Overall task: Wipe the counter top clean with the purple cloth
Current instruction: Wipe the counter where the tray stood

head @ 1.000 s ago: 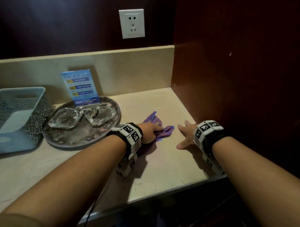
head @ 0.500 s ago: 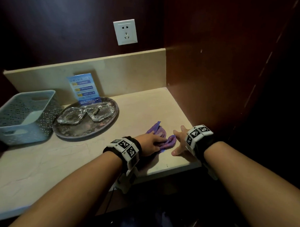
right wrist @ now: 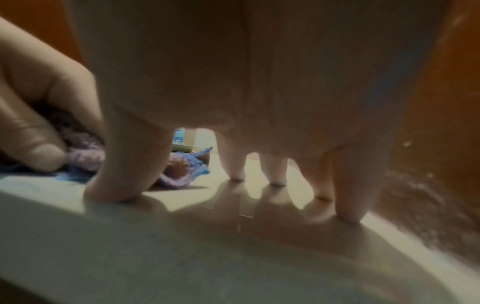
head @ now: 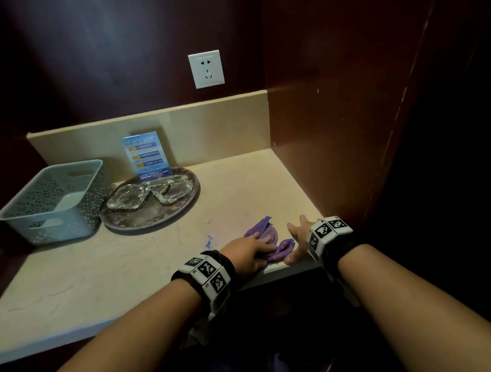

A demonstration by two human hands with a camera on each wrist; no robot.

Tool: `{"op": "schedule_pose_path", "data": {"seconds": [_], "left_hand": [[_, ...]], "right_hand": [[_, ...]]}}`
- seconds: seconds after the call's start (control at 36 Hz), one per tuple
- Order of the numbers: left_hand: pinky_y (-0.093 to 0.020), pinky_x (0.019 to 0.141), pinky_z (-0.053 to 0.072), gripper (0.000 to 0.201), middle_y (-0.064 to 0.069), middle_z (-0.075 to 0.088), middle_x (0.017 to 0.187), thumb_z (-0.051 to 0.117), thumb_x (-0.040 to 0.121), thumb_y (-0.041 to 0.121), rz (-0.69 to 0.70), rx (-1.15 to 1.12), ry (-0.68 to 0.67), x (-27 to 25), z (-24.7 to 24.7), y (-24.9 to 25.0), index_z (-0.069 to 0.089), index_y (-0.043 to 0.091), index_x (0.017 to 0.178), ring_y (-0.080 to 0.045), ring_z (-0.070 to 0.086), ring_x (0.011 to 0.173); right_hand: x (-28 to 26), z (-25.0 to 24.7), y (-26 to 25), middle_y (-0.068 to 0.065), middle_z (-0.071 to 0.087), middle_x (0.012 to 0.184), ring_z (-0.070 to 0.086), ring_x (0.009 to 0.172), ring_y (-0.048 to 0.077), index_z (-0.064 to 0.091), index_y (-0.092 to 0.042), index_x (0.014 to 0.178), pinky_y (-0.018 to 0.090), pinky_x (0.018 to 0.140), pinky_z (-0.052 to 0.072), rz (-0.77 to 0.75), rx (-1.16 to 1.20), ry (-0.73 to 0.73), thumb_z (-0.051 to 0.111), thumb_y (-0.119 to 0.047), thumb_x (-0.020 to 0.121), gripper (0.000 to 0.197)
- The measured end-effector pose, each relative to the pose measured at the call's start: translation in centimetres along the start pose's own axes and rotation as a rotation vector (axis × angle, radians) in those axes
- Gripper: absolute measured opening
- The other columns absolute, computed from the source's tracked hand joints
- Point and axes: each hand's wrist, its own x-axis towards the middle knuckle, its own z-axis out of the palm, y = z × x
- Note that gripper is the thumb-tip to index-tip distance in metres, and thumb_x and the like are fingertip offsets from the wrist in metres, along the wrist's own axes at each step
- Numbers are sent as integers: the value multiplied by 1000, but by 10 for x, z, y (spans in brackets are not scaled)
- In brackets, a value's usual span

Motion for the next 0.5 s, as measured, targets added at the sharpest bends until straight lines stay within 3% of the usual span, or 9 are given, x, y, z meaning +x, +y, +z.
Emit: {"op": "schedule_pose_path", "data": {"seconds": [0.14,0.22,0.28,0.33,0.39,0.5], "left_hand": [[-28,116,28,42,-1,47,145,58,88,13,60,-24,5,-10,3,-3,57,23,130,-15,25,144],[-23,105,38,35,-3,61,131,58,88,12,39,-107,43,-16,-3,-9,63,18,122,-16,50,128],[-18,96,40,32,-1,67,122,59,88,11,-2,-229,116,-21,-11,-17,66,17,118,-12,59,115],[-14,92,39,31,0,68,118,60,87,8,-4,-314,216,-27,-24,-28,67,14,117,-5,58,108],[-17,95,41,32,-2,68,118,60,86,6,1,-366,323,-31,-41,-42,66,11,118,-5,58,106],[-16,87,38,33,-4,68,115,60,86,2,-71,-416,523,-36,-72,-73,66,8,117,-6,58,102]], "right_hand": [[-4,1,-7,13,-3,160,18,144,36,3,-29,153,48,112,23,33,-9,-9,53,-68,80,96],[-3,-3,-11,13,-2,160,20,143,36,7,-29,152,49,113,25,47,-1,-26,56,-69,77,98],[-3,-4,-13,12,-1,160,21,143,36,8,-29,152,51,113,26,57,-8,-32,57,-72,73,102],[-3,-5,-13,10,0,160,22,143,36,8,-30,152,52,112,26,62,-15,-41,56,-77,70,106],[-4,-6,-14,8,-3,161,20,143,36,5,-31,152,52,113,25,69,-22,-58,54,-80,68,108],[-4,-7,-17,6,-4,161,22,143,36,4,-31,152,53,111,28,83,-50,-69,50,-82,69,108]]}}
